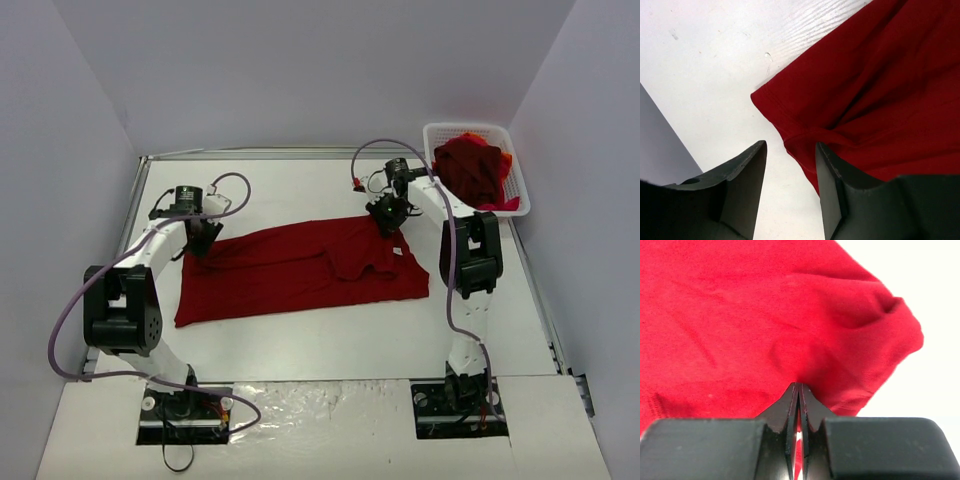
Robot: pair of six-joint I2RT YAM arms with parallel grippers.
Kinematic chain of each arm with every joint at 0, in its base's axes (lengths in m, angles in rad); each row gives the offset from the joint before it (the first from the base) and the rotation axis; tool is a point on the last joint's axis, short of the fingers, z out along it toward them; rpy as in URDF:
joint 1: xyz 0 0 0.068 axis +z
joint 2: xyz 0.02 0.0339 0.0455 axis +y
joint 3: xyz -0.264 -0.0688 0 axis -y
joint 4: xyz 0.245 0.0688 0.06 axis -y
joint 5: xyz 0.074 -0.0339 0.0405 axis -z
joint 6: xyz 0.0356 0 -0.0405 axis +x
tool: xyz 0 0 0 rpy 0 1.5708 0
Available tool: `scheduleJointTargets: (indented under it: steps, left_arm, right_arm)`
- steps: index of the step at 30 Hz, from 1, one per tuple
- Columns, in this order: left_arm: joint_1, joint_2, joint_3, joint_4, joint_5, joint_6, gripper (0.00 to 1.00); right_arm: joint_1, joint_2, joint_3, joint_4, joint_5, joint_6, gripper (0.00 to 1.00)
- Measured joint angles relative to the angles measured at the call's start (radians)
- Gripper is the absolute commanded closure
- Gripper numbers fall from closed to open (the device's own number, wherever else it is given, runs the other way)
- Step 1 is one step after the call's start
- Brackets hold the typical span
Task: Fold and stack the t-shirts
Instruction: Fold the other side of the tshirt into a rectangle
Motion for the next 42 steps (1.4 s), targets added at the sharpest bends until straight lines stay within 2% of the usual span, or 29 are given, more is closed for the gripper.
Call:
scheduleJointTargets:
  steps: [7, 12, 15, 16, 19, 20, 22, 23, 25, 35, 42]
  left_arm:
    - [-0.001, 0.0, 0.0, 0.017, -0.022, 0.038, 0.5]
    - [0.0, 0.016, 0.0, 0.022, -0.025, 0.057, 0.51]
    - [0.0, 0.048, 0.0, 0.017, -0.019, 0.065, 0.58]
    - [0.0, 0.059, 0.0, 0.012, -0.016, 0.068, 0.63]
    - [0.0, 0.075, 0.0, -0.008, 0.003, 0.071, 0.68]
    - [0.0, 0.076, 0.0, -0.016, 0.011, 0.072, 0.75]
    - [0.0, 0.076, 0.002, -0.031, 0.026, 0.072, 0.83]
    - [0.0, 0.076, 0.004, -0.038, 0.033, 0.074, 0.91]
    - [0.0, 0.076, 0.005, -0.048, 0.042, 0.075, 0.97]
    - [0.0, 0.063, 0.001, -0.063, 0.042, 0.084, 0.98]
    - [-0.002, -0.127, -0.06, -0.066, -0.002, 0.136, 0.98]
  right_arm:
    - [-0.017, 0.019, 0.011, 0.007, 0.001, 0.0, 1.0]
    - [-0.017, 0.052, 0.013, 0.009, 0.001, 0.0, 1.0]
    - [-0.018, 0.052, 0.013, 0.009, 0.002, -0.001, 1.0]
    - [-0.018, 0.052, 0.013, 0.009, 0.003, -0.001, 1.0]
    - [-0.019, 0.052, 0.013, 0.009, 0.005, -0.002, 1.0]
    - [-0.019, 0.052, 0.013, 0.009, 0.005, -0.002, 1.0]
    - [-0.02, 0.052, 0.013, 0.009, 0.005, -0.003, 1.0]
    - [-0.02, 0.052, 0.013, 0.009, 0.004, -0.004, 1.0]
    - [-0.02, 0.052, 0.013, 0.009, 0.004, -0.004, 1.0]
    - [-0.02, 0.053, 0.012, 0.009, 0.005, -0.004, 1.0]
    - [-0.02, 0.053, 0.011, 0.011, 0.008, -0.004, 1.0]
